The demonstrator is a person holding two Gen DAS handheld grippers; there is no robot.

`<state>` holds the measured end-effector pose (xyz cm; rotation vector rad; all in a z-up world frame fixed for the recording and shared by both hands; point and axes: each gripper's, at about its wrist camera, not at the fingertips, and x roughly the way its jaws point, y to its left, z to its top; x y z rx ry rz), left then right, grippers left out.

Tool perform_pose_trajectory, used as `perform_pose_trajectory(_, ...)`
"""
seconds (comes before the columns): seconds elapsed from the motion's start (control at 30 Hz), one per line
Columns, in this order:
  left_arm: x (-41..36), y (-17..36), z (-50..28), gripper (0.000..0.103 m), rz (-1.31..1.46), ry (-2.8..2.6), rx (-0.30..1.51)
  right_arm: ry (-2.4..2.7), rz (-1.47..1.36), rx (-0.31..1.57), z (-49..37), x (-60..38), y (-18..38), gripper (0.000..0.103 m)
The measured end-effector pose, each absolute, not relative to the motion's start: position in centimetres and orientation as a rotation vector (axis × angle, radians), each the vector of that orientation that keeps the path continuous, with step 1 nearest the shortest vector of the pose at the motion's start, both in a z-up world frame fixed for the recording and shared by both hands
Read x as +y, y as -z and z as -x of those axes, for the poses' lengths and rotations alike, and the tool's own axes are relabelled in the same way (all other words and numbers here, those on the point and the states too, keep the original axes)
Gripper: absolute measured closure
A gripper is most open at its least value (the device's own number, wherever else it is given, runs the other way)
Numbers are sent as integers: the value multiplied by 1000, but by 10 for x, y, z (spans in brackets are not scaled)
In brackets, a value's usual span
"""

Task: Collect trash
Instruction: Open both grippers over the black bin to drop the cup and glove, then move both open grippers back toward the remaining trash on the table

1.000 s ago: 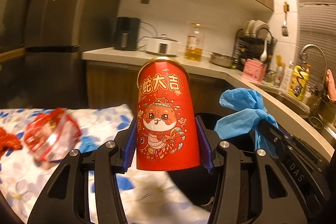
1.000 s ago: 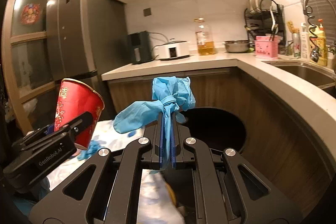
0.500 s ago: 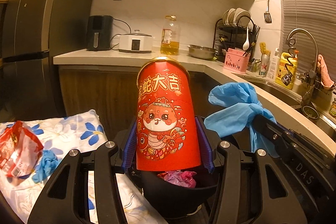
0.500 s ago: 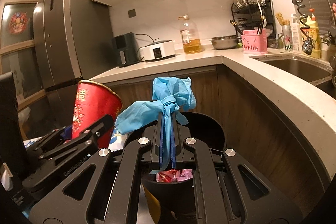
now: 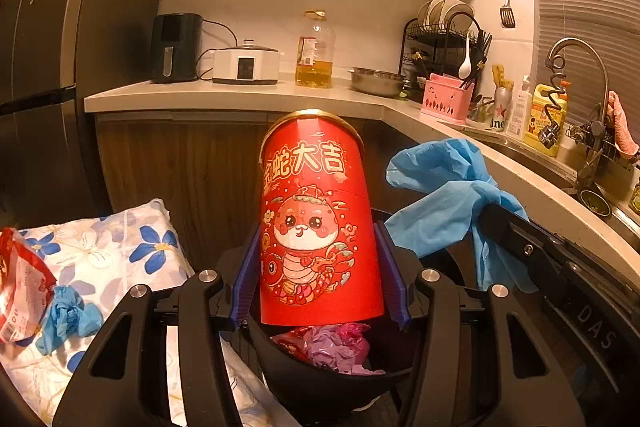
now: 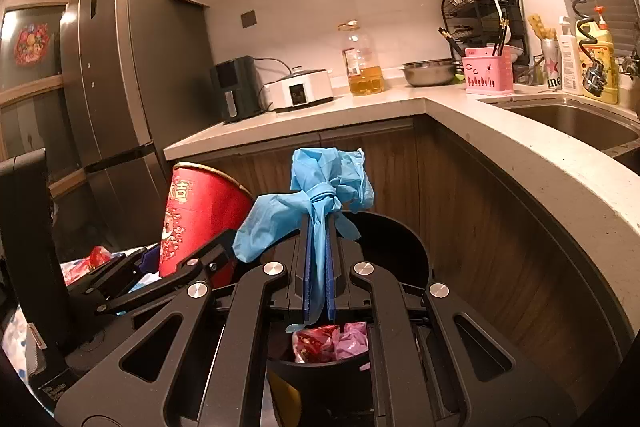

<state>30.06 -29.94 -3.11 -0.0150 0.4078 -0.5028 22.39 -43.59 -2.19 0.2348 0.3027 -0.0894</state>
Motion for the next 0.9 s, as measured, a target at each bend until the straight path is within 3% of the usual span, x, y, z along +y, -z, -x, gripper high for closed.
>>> perform_pose_trajectory(0.53, -309, 39, -310, 49, -8, 504, 432, 90, -261, 332, -240, -443, 30, 96)
perform_pose_trajectory(0.6, -311, 40, -311, 49, -16, 504, 436, 91, -265, 343, -243, -444, 31, 92)
perform_pose_trajectory(0.7, -312, 42, -311, 44, -26, 503, 434, 98, -268, 350, -245, -446, 32, 70)
perform_pose_trajectory(0.73, -312, 42, -311, 36, -27, 502, 435, 103, -269, 351, -245, -447, 32, 61)
perform_pose_trajectory(0.9, -303, 48, -313, 25, -19, 467, 450, 135, -296, 351, -240, -456, 35, 52)
